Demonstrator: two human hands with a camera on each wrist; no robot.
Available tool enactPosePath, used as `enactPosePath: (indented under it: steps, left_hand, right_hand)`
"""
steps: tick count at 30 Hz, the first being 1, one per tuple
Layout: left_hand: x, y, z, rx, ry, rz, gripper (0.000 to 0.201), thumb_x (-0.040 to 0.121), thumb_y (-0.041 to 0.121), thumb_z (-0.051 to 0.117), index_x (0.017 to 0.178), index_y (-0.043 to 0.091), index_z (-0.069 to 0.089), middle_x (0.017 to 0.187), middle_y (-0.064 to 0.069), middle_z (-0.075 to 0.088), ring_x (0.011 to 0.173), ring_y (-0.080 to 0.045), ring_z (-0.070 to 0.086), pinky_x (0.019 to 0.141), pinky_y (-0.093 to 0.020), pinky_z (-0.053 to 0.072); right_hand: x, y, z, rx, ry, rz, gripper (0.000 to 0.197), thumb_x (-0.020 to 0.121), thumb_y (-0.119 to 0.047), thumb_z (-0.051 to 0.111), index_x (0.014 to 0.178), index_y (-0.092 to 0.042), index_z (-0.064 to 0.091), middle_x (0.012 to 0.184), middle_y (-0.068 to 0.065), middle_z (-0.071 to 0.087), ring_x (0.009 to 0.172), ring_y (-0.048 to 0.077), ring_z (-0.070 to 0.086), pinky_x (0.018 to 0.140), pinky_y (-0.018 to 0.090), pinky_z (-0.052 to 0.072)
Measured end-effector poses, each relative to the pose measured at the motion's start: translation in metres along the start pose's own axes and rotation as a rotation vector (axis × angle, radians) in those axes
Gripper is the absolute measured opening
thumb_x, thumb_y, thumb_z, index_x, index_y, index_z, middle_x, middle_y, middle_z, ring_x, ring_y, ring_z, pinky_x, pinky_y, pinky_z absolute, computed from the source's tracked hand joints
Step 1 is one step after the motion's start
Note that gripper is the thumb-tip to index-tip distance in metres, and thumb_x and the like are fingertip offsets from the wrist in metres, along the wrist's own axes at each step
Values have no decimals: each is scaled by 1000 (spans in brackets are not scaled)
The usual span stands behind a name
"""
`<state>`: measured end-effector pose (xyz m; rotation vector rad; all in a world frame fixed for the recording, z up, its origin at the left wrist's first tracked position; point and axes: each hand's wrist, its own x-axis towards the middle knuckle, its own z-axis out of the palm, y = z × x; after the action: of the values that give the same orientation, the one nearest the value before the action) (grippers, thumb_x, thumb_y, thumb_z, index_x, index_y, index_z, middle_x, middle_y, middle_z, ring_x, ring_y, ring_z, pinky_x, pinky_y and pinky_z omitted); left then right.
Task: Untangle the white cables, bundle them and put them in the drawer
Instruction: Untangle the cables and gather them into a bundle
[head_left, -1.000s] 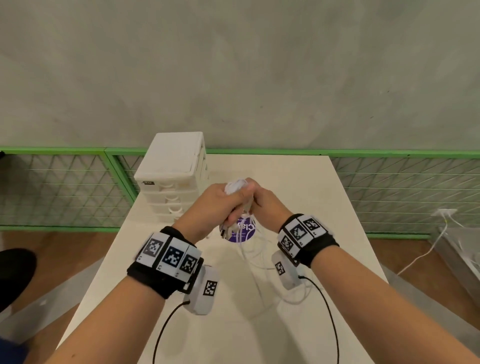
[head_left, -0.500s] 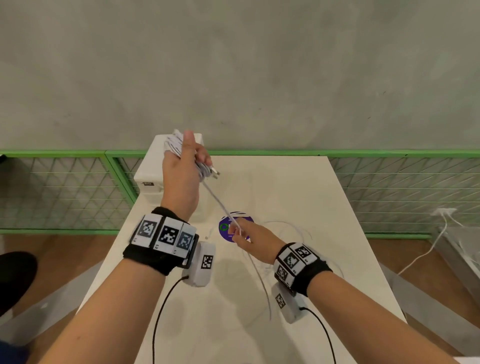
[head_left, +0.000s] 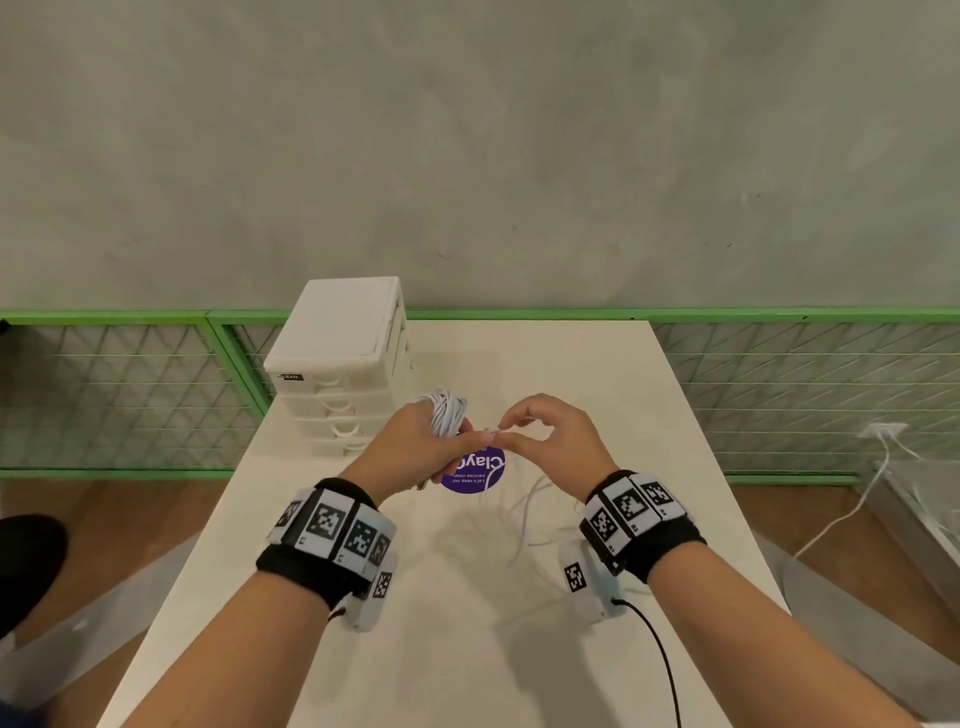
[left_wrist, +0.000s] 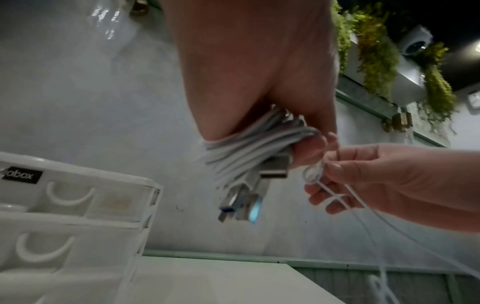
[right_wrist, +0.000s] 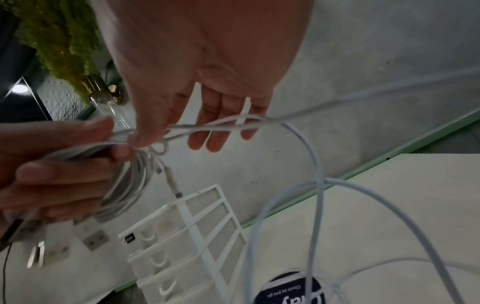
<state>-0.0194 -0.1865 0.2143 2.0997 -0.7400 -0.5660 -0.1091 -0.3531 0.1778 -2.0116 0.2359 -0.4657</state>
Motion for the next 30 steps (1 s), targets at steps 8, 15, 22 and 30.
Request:
enactPosePath:
  steps: [8, 15, 22, 30]
  left_hand:
    - [9, -13, 14, 154, 158, 9, 31, 88, 31, 62, 71, 8, 52, 60, -4, 55, 38, -4, 48, 39, -16, 35]
    - [12, -17, 17, 267, 458, 15, 42, 91, 34, 59, 62, 13, 37, 57, 0, 41, 53, -16, 40, 56, -31, 32]
    - [11, -21, 16, 353, 565, 57, 37, 92, 38, 56, 80, 4, 53, 70, -5, 53, 66, -24, 51, 61, -28, 33]
    - [7, -10, 32, 367, 559, 234, 40, 90, 34, 62, 76, -3, 56, 69, -18, 63, 62, -32, 57, 56, -34, 42]
  right_hand:
    - [-8, 3, 6, 13, 19, 54, 5, 80, -15, 70, 75, -16, 71, 76, -2, 69, 71, 4, 57, 68, 12, 43]
    - [-10, -1, 8, 31, 66, -19, 12, 82, -7, 66, 75, -16, 65, 70, -12, 62, 65, -1, 55, 64, 9, 42]
    - [-12, 2, 9, 83, -77, 104, 14, 77, -8, 73, 73, -19, 65, 71, -7, 65, 62, -4, 54, 64, 10, 41]
    - [0, -7, 10, -52, -51, 175, 23, 78, -38, 71, 77, -16, 65, 74, -3, 65, 66, 8, 57, 62, 19, 44]
